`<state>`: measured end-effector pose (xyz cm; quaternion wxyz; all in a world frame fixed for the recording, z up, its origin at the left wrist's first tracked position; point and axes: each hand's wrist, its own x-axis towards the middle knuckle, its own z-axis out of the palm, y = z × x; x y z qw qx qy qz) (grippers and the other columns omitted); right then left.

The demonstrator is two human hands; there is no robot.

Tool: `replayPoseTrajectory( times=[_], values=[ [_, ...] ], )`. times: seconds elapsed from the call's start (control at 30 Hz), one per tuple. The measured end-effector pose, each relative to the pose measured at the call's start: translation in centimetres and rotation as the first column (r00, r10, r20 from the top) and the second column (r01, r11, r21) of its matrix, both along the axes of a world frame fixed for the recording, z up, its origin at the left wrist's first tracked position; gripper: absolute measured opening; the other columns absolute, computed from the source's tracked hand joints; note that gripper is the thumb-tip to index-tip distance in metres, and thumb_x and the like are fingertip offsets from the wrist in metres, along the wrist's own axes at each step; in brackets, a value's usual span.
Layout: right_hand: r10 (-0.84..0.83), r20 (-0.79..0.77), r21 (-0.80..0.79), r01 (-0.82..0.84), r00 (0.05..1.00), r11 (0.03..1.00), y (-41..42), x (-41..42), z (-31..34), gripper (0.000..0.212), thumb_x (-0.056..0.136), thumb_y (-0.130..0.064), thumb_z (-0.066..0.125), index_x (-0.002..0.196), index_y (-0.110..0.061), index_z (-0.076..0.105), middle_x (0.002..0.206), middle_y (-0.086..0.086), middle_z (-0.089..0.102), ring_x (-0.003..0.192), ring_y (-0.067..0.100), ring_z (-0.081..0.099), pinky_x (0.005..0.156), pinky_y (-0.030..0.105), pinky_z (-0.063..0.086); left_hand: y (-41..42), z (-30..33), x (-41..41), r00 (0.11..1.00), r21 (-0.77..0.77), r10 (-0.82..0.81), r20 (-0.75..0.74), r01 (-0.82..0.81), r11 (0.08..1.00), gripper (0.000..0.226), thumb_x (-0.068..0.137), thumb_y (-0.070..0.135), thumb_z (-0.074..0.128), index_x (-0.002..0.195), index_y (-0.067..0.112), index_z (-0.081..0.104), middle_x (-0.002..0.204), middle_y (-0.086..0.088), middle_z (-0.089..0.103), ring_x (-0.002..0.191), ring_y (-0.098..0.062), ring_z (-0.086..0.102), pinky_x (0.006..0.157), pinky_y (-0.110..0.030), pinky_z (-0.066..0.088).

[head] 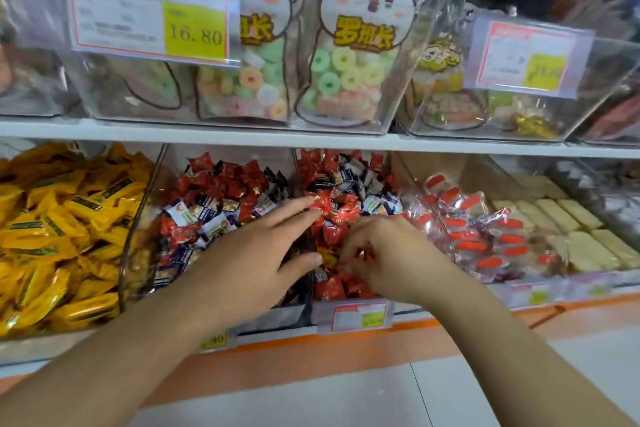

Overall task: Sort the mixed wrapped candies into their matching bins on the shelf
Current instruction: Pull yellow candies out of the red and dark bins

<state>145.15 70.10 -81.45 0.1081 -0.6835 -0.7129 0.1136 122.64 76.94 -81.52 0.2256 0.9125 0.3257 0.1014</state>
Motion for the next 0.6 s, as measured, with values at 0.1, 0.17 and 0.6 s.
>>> replayPoseTrajectory(
  times=[0.1,0.17,0.6],
  values=[
    [-0.107,0.096,0.036,0.103,0.99,0.994,-0.1,1.3,-0.1,0.021,0.082,-0.011,0.07,0.082,-0.031,0.077,0.095,-0.016,0.067,0.088,0.008,0.063,0.08,0.035,0.059,0.0,-0.1,0.0,1.0,-0.008,-0.001,-0.008,0.001,1.0,0.068,0.102,0.062,0.039,0.161,0.048,0.009,0.159,0.043,-0.014,0.152,-0.001,0.022,0.12,-0.035,0.034],
    [-0.159,0.099,0.07,0.153,0.982,0.986,-0.3,1.6,0.0,0.018,0.084,-0.012,0.072,0.089,-0.029,0.077,0.1,-0.011,0.069,0.093,0.012,0.064,0.083,0.035,0.059,0.0,-0.2,0.0,1.0,-0.007,-0.001,0.0,0.001,1.0,0.068,0.102,0.062,0.04,0.161,0.048,0.011,0.16,0.043,-0.013,0.152,-0.001,0.022,0.119,-0.035,0.035],
    [-0.136,-0.101,-0.019,0.135,0.986,0.991,0.4,-1.5,-1.9,0.016,0.086,-0.027,0.081,0.099,-0.036,0.077,0.087,-0.019,0.069,0.08,-0.001,0.061,0.073,0.021,0.051,0.1,-0.3,-0.2,0.998,-0.013,-0.001,0.064,0.002,1.0,0.067,0.101,0.062,0.043,0.161,0.046,0.017,0.161,0.042,-0.007,0.15,0.003,0.022,0.118,-0.029,0.032]
  ],
)
